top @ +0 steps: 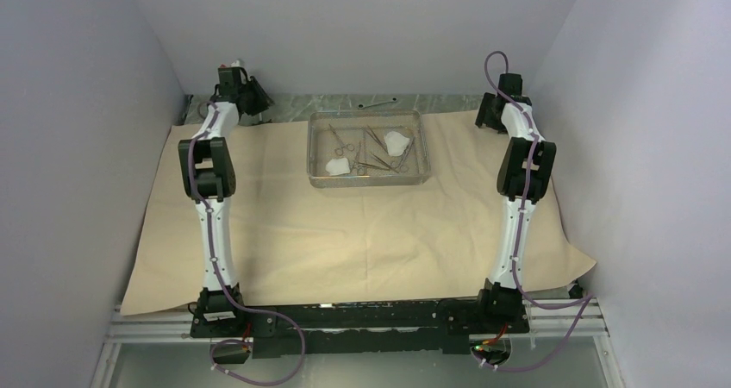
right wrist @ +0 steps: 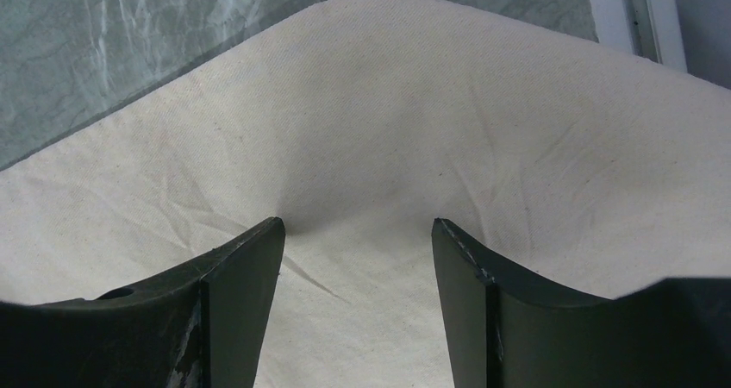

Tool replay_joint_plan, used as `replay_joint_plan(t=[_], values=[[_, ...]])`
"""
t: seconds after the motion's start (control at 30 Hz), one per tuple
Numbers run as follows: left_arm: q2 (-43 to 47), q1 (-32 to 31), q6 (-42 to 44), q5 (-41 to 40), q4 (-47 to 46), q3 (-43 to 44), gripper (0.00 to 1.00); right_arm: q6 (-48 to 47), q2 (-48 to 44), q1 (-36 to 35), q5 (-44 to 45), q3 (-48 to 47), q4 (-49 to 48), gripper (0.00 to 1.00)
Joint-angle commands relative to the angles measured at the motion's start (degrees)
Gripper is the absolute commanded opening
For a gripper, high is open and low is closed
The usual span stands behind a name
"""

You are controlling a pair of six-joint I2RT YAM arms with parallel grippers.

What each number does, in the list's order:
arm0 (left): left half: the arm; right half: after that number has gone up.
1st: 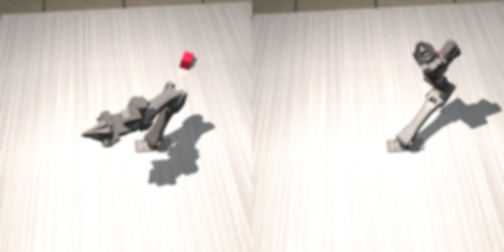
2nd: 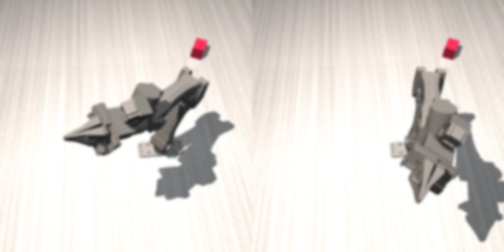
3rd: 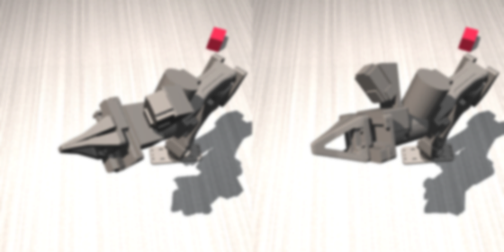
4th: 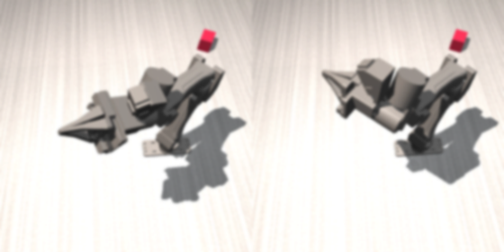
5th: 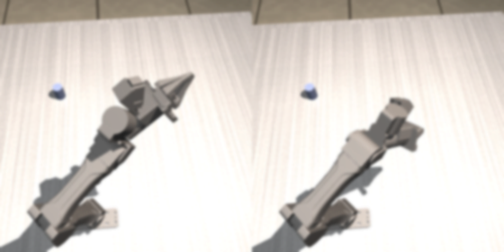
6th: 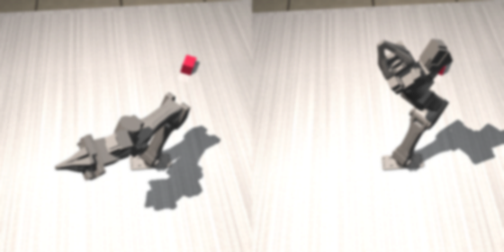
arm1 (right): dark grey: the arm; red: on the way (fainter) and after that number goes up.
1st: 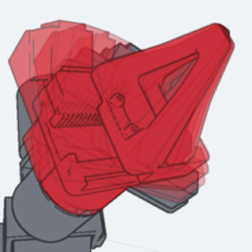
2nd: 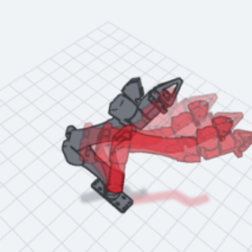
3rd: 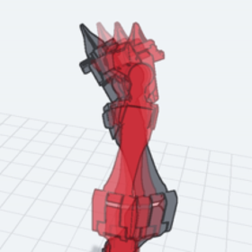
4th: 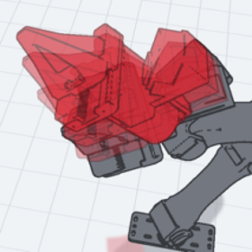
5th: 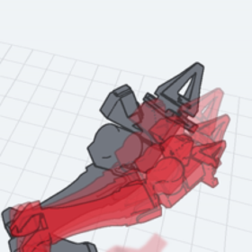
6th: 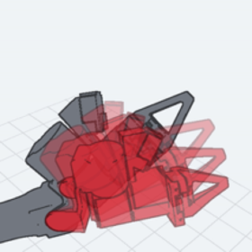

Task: Open and lay out the surgical kit
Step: Move the distractor to the corner of the board.

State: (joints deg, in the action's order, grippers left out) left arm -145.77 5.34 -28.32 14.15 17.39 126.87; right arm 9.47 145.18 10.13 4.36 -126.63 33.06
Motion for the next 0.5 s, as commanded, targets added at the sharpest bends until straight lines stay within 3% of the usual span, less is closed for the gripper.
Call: replay_joint_plan(t=[0.0,0.17,0.47], values=[[-1.22,-0.92,-7.15,8.55,-5.78,0.87,0.36,1.47,0.22,0.06,-2.25,1.17,2.3,0.67],[-3.66,-1.13,-9.54,9.49,-2.26,2.7,0.34,1.4,0.13,0.22,-1.77,1.38,2.4,0.66],[-2.18,-1.21,-5.45,2.64,12.79,2.34,0.36,2.08,0.41,0.24,-1.13,2.14,2.97,0.64]])
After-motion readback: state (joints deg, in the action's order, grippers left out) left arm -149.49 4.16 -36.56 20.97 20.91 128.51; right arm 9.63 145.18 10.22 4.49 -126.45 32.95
